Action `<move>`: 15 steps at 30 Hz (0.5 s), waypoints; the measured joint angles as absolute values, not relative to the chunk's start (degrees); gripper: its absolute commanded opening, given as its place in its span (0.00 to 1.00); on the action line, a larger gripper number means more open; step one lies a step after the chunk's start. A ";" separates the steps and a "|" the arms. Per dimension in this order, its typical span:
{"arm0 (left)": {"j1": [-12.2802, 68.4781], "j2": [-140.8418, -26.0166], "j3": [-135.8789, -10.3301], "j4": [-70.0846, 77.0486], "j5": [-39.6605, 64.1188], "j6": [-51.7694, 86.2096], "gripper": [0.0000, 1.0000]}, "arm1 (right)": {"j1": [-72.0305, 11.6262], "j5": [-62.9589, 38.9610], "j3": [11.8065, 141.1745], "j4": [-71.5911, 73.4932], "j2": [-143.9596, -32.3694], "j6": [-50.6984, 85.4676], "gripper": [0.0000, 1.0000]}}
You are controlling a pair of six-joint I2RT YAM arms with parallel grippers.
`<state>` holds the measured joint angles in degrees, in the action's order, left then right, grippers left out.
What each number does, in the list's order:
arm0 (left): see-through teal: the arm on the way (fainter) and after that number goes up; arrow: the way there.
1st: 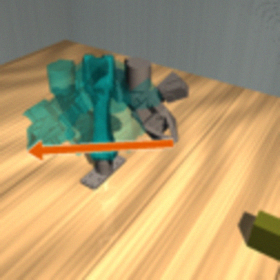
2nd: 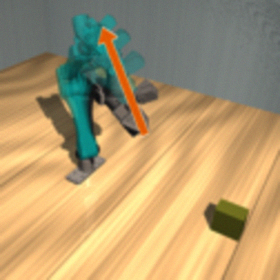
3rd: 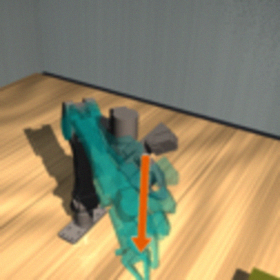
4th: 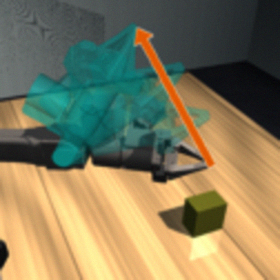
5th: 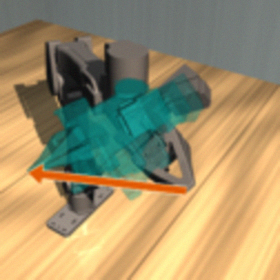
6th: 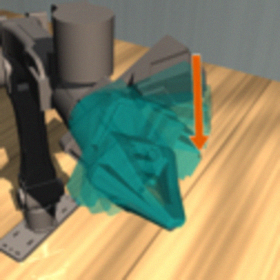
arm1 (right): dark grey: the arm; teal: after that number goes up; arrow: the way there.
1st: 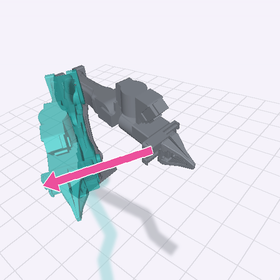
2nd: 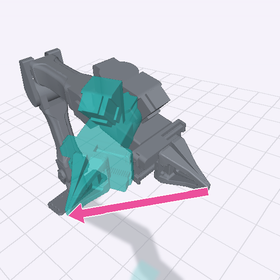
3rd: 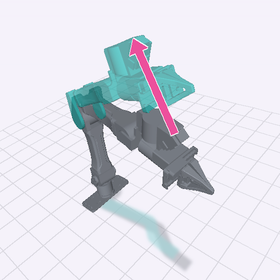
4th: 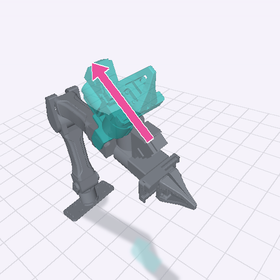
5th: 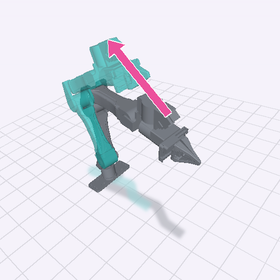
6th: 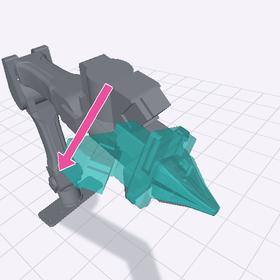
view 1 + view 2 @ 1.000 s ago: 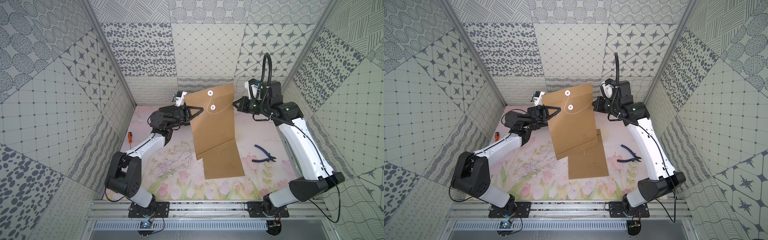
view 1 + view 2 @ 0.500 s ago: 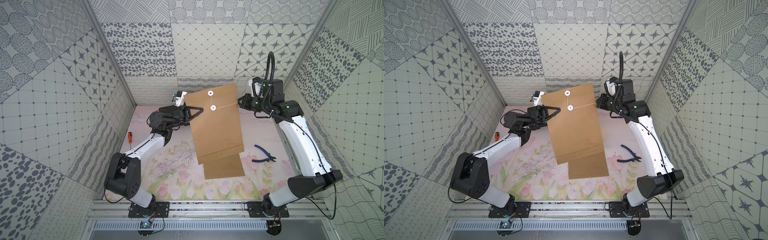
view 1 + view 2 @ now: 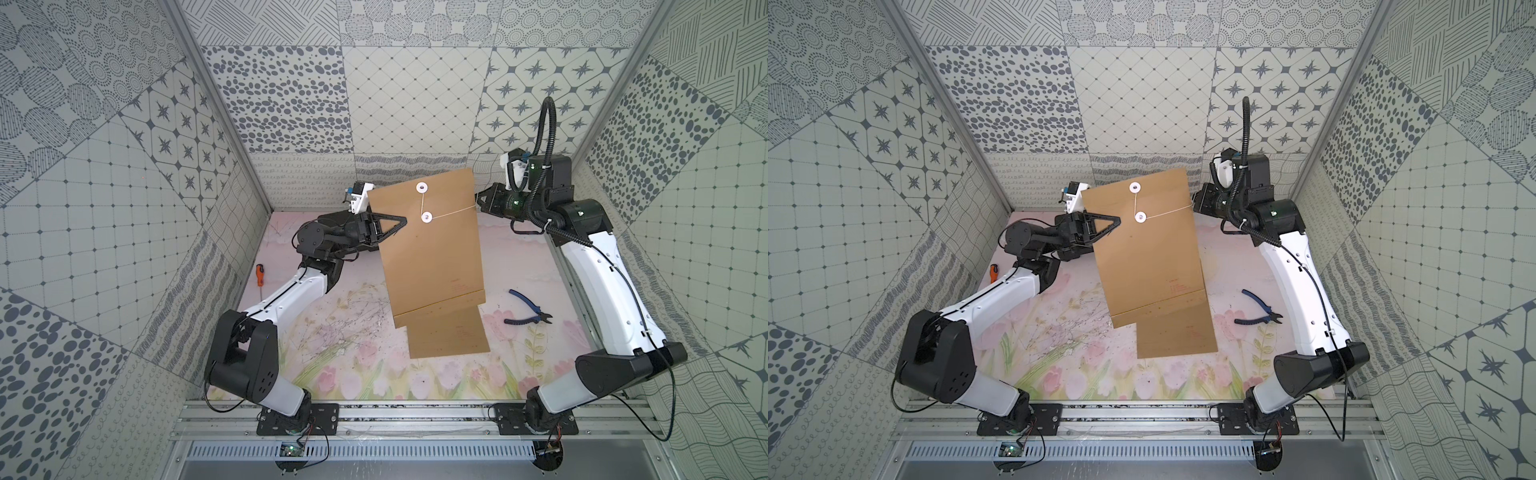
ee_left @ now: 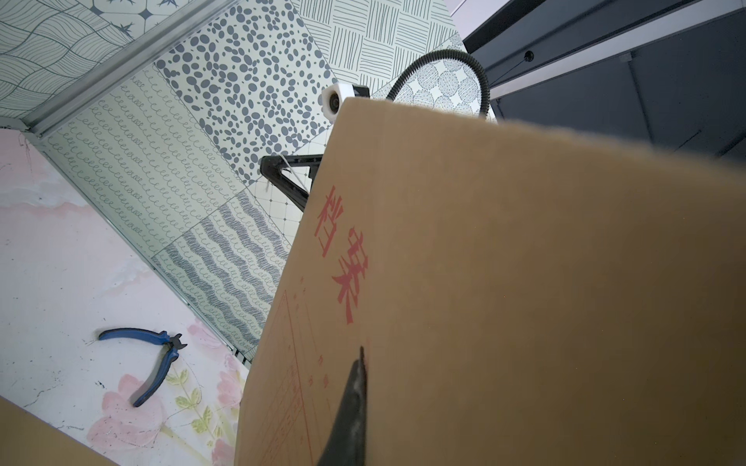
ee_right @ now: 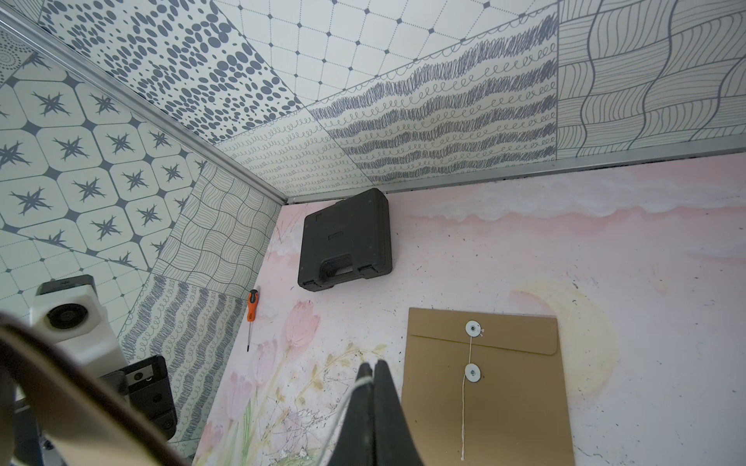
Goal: Close the mouth of the file bag
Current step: Close the file bag.
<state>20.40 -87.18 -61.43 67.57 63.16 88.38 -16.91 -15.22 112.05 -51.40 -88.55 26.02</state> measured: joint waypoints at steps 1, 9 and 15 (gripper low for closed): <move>20.47 -87.07 -61.41 67.26 63.22 88.05 0.00 | -16.95 -14.83 112.22 -51.59 -88.53 25.91 0.00; 20.60 -85.01 -61.08 61.63 63.88 84.27 0.00 | -18.22 -12.49 116.66 -53.67 -88.53 24.47 0.00; 20.60 -84.49 -61.08 57.14 63.88 81.43 0.00 | -21.34 -9.04 117.51 -54.81 -88.25 22.87 0.00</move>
<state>20.60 -84.49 -61.08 57.14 63.88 81.43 -21.34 -9.04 117.51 -54.81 -88.25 22.87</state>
